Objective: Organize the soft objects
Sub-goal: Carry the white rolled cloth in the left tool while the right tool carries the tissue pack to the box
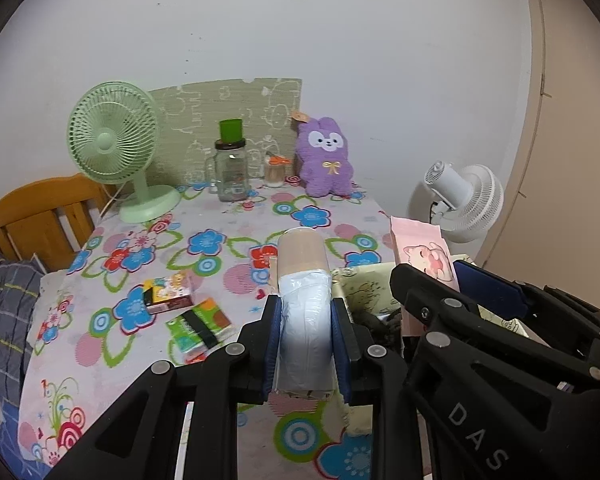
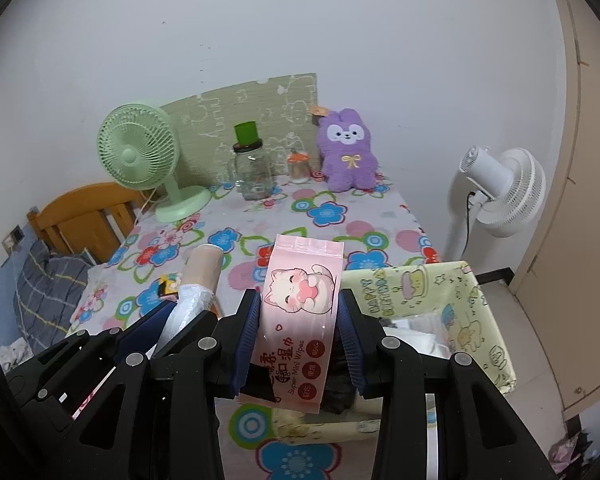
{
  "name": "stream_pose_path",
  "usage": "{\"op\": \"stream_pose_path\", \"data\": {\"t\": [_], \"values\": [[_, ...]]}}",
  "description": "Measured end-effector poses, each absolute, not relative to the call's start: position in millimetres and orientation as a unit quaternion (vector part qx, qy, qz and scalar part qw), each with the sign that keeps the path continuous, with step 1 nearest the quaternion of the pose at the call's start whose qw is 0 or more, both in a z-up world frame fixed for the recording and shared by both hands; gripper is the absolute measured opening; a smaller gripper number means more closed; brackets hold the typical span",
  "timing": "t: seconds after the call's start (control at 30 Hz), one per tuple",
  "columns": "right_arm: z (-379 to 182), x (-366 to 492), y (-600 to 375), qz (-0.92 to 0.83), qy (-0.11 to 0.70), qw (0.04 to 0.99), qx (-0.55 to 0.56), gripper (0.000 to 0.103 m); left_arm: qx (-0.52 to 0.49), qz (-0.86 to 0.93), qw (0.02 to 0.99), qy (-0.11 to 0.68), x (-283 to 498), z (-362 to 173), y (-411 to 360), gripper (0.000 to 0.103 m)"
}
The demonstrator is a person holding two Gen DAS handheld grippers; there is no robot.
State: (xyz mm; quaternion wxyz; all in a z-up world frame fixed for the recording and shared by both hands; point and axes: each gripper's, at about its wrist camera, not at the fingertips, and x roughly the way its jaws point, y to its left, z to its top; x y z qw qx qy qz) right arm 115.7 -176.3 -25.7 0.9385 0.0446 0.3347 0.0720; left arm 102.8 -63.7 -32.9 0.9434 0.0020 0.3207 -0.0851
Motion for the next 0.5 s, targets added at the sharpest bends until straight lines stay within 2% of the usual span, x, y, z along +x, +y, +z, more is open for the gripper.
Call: {"op": "stream_pose_path", "data": {"t": [0.5], "values": [[-34,131,-216,0.038,0.341,0.938,0.051,0.043,0.007,-0.118,0.937,0.328,122,-41,-107,0.023]]}}
